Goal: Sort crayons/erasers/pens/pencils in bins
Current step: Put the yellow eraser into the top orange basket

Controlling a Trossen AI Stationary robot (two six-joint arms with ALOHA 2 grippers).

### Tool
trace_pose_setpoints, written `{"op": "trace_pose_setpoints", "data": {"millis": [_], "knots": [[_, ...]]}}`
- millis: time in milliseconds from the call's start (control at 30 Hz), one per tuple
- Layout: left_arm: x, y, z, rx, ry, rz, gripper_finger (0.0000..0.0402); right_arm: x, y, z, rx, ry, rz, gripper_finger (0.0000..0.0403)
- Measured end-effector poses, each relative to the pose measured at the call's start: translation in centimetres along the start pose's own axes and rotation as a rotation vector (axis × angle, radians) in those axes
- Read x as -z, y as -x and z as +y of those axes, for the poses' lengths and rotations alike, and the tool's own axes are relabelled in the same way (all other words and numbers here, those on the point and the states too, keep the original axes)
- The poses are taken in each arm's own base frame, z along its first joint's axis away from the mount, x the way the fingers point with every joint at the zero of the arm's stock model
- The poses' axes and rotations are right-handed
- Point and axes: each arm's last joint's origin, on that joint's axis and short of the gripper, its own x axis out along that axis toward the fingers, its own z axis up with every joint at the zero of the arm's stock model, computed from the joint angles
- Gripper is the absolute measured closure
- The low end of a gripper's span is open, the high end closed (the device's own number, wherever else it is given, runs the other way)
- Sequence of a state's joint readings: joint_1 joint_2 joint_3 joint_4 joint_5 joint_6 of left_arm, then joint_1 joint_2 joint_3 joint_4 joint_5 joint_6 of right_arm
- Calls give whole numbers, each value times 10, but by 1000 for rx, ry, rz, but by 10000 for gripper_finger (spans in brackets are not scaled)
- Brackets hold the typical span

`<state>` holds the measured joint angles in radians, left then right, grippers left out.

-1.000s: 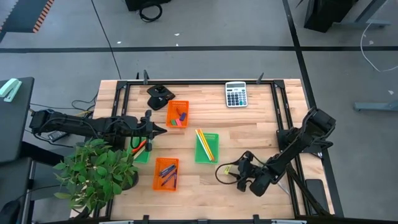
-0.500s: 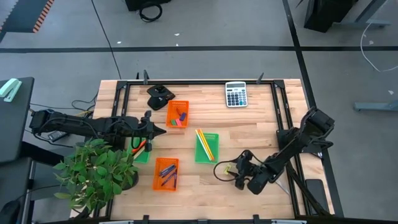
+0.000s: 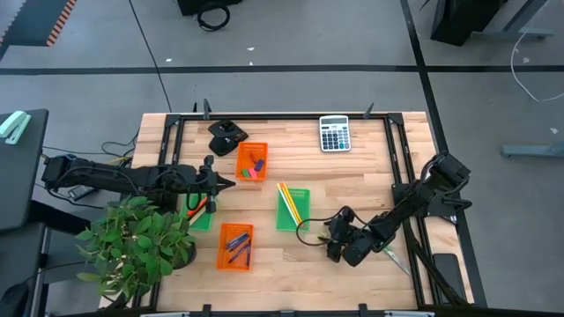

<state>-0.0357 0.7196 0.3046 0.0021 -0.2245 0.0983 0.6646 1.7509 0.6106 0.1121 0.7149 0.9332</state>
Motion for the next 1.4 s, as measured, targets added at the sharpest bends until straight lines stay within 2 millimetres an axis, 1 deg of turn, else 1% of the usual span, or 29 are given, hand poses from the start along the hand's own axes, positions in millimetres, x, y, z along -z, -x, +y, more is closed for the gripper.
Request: {"op": "trace_pose_setpoints", "data": {"millis": [200,400,533,633,767,967,1133,1233,1400], "knots": [[0,0,0,0,-6,0,388,4,-5,1,-12,-66,16,132],[0,0,0,-1,-13,-1,379,13,3,8,-38,-86,-11,132],[0,0,0,-12,-13,1,380,19,11,16,-100,-70,0,132],[0,0,0,-17,-13,1,386,24,16,20,-140,-17,8,132],[0,0,1,-18,-13,1,388,29,22,24,-165,19,13,132],[0,0,1,-18,-10,1,378,27,21,23,-160,7,13,132],[0,0,1,-18,1,1,384,27,20,23,-158,16,11,133],[0,0,1,-18,4,1,389,27,20,23,-155,1,10,144],[0,0,1,-18,9,1,381,27,21,24,-161,-20,9,183]]}}
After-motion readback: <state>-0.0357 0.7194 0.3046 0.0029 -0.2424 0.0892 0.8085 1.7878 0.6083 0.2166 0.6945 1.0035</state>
